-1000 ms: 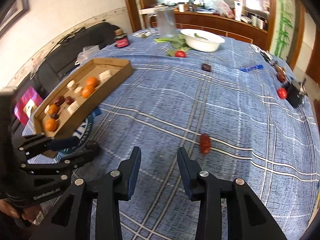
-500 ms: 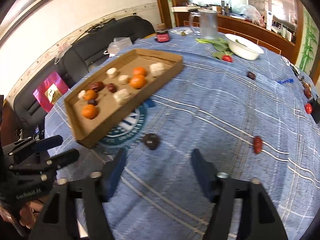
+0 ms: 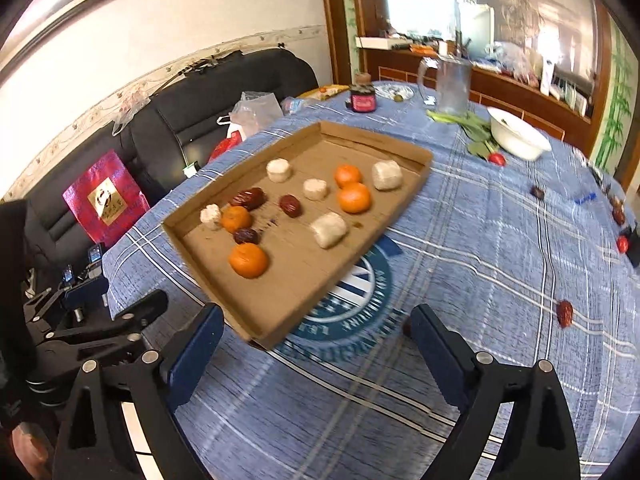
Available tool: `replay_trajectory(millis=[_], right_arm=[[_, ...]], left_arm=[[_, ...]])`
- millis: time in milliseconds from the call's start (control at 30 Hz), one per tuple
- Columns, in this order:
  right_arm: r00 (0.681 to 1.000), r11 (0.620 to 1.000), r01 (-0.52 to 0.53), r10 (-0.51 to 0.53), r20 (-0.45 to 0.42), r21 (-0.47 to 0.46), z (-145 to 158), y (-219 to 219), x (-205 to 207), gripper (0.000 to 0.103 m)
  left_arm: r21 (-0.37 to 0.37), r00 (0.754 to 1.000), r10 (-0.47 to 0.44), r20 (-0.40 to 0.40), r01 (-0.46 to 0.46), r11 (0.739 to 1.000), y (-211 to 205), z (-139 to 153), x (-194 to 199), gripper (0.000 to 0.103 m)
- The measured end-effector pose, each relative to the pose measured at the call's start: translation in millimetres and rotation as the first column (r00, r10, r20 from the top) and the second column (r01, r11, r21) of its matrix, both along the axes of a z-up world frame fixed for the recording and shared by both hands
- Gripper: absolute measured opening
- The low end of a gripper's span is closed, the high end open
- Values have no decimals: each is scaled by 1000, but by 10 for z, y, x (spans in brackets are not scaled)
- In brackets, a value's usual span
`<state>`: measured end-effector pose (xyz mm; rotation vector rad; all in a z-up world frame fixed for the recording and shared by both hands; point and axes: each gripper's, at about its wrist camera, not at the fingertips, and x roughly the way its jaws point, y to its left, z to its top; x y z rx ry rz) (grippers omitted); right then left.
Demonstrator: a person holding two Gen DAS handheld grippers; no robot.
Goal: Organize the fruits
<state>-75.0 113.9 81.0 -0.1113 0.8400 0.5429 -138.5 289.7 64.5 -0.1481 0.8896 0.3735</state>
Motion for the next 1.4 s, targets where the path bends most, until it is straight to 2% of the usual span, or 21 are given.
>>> replay_trajectory(millis=[133,300,400,567,733,800,1067,1400], right_arm=[[999,999,10,-9,34,-35,30,159,-62,98],[998,998,43,-40,57,-53,65,184,-95,98],[994,996,72,-67,84,-52,109,172,-131,98],[981,991,122,-112,157,-52,126,149,-250,99],[973,987,151,-138,184,-61,76,124,-347,100],[971,984,168,-155,182,-63,55,96,-365,100],[965,973,217,-204,164,-71,17,5,-407,100],[958,964,250,-234,163,-86,23,-68,-440,100]], left_arm=[[49,999,-34,10,33,998,-4,25,40,96],[28,995,-94,46,93,995,34,47,30,96],[44,995,-72,69,69,997,102,69,-9,96],[11,999,-43,30,42,999,224,16,29,96],[96,998,-9,67,3,995,218,3,-74,96],[124,996,-15,92,4,992,197,34,-110,96],[117,988,-94,122,80,990,132,112,-88,96],[71,978,-167,129,158,985,33,126,-42,96]])
